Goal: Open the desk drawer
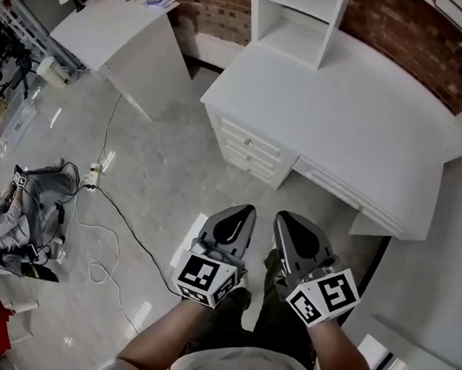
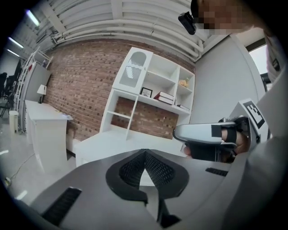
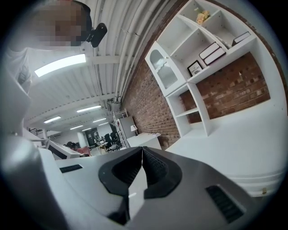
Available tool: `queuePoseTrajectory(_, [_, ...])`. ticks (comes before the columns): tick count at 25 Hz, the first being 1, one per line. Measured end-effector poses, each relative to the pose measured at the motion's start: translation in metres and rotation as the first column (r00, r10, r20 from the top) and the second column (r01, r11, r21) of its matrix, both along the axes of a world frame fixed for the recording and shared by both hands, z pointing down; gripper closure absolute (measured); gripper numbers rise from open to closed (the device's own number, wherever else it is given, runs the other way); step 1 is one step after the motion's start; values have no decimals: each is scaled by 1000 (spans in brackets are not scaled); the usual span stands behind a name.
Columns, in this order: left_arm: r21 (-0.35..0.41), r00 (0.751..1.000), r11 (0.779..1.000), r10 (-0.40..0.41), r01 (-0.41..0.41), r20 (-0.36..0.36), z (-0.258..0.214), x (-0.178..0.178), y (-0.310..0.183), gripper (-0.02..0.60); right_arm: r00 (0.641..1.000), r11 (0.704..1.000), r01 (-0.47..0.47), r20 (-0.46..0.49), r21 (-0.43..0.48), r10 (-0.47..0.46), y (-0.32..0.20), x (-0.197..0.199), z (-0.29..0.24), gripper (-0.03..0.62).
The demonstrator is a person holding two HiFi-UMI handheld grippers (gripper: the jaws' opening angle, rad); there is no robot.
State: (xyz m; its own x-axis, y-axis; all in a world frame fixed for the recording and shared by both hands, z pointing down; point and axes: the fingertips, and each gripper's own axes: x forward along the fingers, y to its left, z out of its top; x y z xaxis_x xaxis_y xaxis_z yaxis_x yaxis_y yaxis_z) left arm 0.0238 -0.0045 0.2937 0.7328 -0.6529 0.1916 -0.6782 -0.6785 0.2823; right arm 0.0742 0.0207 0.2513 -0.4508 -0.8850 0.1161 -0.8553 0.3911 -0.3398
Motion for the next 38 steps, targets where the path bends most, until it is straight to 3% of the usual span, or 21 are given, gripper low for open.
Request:
queuePoseTrajectory(10, [-41,996,996,-74,76,56,174,16,-111,569,997,997,73,-14,1,-73,-109,11,147,576])
queuePoseTrajectory(22, [-45,992,992,-111,114,64,413,16,-215,566,989,989,149,-8,7,-149,-194,-2,326,576])
queuePoseTrajectory(25, [-47,988,989,-138,141,75,458,14,-231,560,985,985,174,-2,16,-174,-204,-5,351,576])
queuePoseTrajectory(29, [-52,983,985,-160,166,94,501,10,-250,487,978,978,206,10,35,-206,-211,-14,365,576])
queuePoseTrajectory(38, [-7,975,993,-117,120,188,566,25,-280,448,970,969,238,28,57,-240,-221,-16,390,576])
